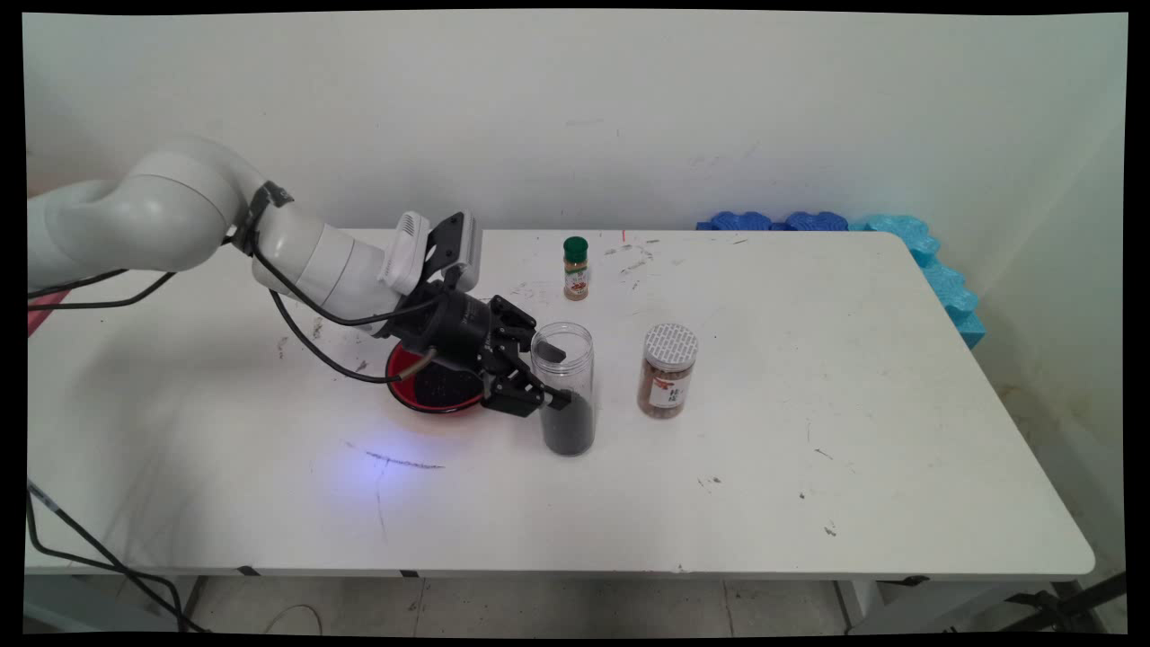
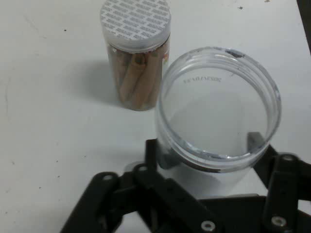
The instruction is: Place the picked object on the table
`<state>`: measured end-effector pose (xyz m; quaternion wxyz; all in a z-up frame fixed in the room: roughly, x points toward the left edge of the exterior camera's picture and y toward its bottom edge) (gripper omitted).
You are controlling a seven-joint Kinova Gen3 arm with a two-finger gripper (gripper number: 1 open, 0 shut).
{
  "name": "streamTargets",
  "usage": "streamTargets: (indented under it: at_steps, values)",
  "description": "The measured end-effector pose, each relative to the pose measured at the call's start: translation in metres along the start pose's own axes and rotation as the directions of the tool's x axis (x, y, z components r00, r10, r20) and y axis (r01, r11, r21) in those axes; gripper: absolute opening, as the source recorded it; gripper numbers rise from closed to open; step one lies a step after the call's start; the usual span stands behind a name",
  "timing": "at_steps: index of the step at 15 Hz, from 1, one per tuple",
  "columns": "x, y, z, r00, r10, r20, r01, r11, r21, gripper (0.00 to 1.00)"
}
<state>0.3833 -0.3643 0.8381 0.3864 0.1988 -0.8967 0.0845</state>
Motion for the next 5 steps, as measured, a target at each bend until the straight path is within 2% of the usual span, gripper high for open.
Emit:
streamTargets:
  at_steps: [1,2,5]
  values:
    - [0.0000,0.0001,0.0002,1.000,-0.001,-0.001,0.001,1.000,0.000,0.00]
    - [0.0002,0.0001,0.0005,1.000,-0.003,-0.003,0.003,1.000,0.000,1.00]
    - [0.0009,0.0004,0.0009,1.000,-0.006,-0.008,0.006,1.000,-0.001,1.00]
